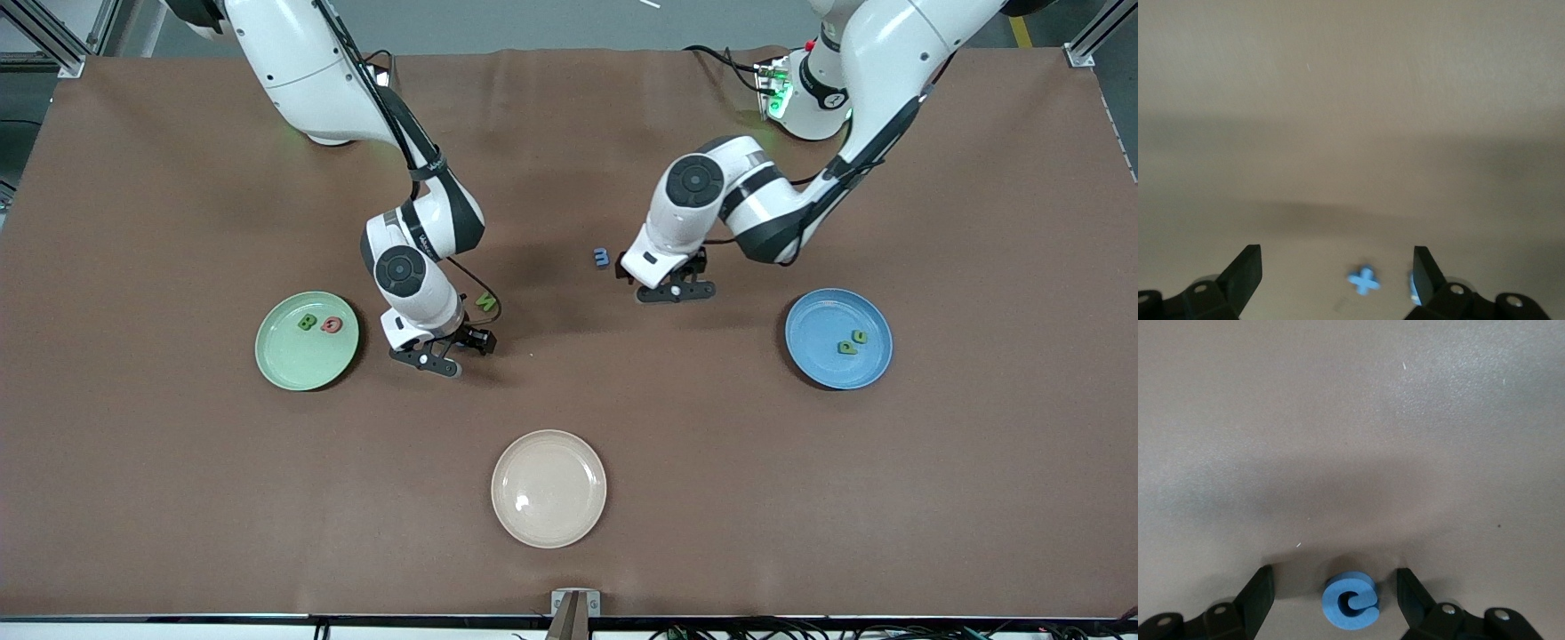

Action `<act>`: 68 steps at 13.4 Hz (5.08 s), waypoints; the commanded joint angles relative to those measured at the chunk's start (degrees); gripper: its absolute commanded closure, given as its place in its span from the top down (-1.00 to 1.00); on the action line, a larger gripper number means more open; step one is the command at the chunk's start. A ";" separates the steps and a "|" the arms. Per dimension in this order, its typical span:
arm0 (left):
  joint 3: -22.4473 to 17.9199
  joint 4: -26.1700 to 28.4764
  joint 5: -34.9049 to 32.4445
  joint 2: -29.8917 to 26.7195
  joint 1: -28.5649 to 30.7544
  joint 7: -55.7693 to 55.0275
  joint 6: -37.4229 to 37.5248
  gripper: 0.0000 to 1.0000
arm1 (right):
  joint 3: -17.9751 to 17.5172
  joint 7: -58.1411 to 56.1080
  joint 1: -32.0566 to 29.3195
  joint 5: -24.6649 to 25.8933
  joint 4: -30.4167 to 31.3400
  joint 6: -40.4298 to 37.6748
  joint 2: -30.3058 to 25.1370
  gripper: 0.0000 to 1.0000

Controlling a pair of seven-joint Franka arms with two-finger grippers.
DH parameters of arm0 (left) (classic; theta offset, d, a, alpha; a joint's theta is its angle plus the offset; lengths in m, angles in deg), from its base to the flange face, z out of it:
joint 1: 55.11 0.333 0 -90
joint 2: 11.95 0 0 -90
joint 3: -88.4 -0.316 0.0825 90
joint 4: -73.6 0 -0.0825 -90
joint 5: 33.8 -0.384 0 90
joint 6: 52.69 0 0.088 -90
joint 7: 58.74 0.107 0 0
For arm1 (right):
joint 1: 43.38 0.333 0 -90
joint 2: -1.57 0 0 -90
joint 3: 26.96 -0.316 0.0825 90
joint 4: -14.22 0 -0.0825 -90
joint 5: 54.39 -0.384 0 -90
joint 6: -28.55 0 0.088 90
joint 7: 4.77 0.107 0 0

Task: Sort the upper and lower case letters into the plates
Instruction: 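Grasp the blue c and carry it over the green plate with the right gripper, then release the c in the green plate while the left gripper drops x in blue, then move the right gripper to the green N while the left gripper reaches blue E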

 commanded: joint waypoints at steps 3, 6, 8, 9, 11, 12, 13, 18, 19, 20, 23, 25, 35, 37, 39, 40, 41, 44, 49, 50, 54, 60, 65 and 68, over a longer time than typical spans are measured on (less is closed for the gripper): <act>-3.48 -0.20 -1.24 2.22 -5.11 -20.65 -0.63 1.00 | 0.70 0.27 1.75 -0.44 2.47 -2.09 -1.45 0.64; -4.28 0.85 -2.56 3.71 -5.83 -30.16 -3.09 1.00 | 0.79 0.18 1.76 0.44 2.29 -3.41 -1.54 0.57; -4.28 2.16 -5.45 4.07 -5.82 -36.74 -5.37 1.00 | 0.79 0.27 1.76 1.32 1.94 -5.26 -2.23 0.56; -4.28 2.52 -6.86 4.15 -5.74 -40.52 -5.73 1.00 | 0.79 0.27 1.67 1.50 1.94 -5.35 -2.24 0.54; -4.28 3.13 -10.02 5.20 -5.83 -43.89 -5.82 1.00 | 0.88 0.44 1.67 1.67 1.86 -5.17 -2.06 0.53; -4.28 3.57 -10.90 5.73 -5.83 -43.90 -5.82 1.00 | 0.88 0.36 1.67 1.76 1.77 -5.17 -2.06 0.53; -4.28 4.27 -12.22 6.61 -5.83 -43.98 -6.34 1.00 | 0.88 0.36 1.67 2.02 1.77 -5.09 -1.98 0.52; -4.28 6.21 -13.46 7.32 -5.83 -44.16 -9.07 0.89 | 0.88 0.44 1.14 2.55 1.68 -5.00 -1.89 -0.31; -4.28 6.21 -13.46 7.32 -5.83 -44.16 -9.07 0.75 | 0.88 0.44 1.05 2.55 1.59 -5.00 -1.89 -0.56; -4.19 6.21 -13.46 7.41 -5.83 -44.16 -9.07 0.56 | 0.88 0.44 0.97 2.55 1.50 -5.00 -1.89 -0.79; -4.10 6.21 -13.46 7.41 -6.70 -45.91 -9.07 0.34 | 0.88 -0.08 -0.08 2.55 0.89 -5.70 -2.50 -0.99; -4.10 6.21 -13.46 7.41 -6.88 -46.27 -9.07 0.14 | 0.88 -2.79 -3.23 2.73 -0.33 -11.55 -5.30 -0.99; -4.02 5.60 -13.46 6.89 -6.18 -45.57 -9.16 -0.74 | 0.88 -44.36 -27.67 6.24 5.80 -16.36 -11.56 -0.99; -4.01 3.68 -13.37 4.69 -5.48 -44.69 -7.94 -0.76 | 0.79 -48.32 -30.58 6.24 8.00 -12.40 -11.20 -0.99; -3.75 0.52 -13.37 3.98 -2.76 -40.59 -2.95 -0.80 | 0.70 -48.86 -31.11 6.16 9.84 -11.24 -11.20 -0.99; -3.32 -0.72 -13.20 3.28 -0.84 -37.16 -1.01 -0.79 | 0.70 -48.86 -31.11 6.16 10.37 -10.80 -11.20 -0.99; -2.18 -1.60 -12.85 2.67 2.23 -33.74 0.32 -0.79 | 0.70 -48.78 -31.03 6.07 10.73 -10.02 -11.20 -0.98; 8.33 -1.96 -12.67 2.05 19.94 -20.83 5.31 -0.79 | 0.70 -48.69 -31.20 6.07 10.91 -9.22 -10.50 -0.71; 17.17 -1.53 -12.67 2.49 41.70 4.57 13.16 -0.79 | 0.18 -44.59 -30.42 5.10 5.66 -19.19 -11.99 1.00; 17.25 -1.35 -12.67 2.49 43.64 8.27 13.16 -0.79 | -0.44 -40.21 -29.11 5.10 3.81 -22.46 -12.60 1.00; 16.29 0.49 -12.76 4.49 48.39 17.09 13.16 -0.78 | -1.50 -18.68 -18.22 5.01 3.52 -23.28 -14.63 1.00; 12.08 4.19 -13.72 5.56 48.75 17.97 12.37 -0.78 | -1.41 2.70 -4.06 4.40 3.44 -16.26 -13.06 1.00; 9.27 4.98 -19.25 8.37 48.58 18.86 8.96 -0.78 | -1.41 11.76 2.72 4.40 3.87 -8.97 -8.75 1.00; 7.85 5.77 -20.92 9.51 48.23 18.77 8.07 -0.78 | -1.50 18.09 3.34 4.31 4.05 -6.85 -6.99 1.00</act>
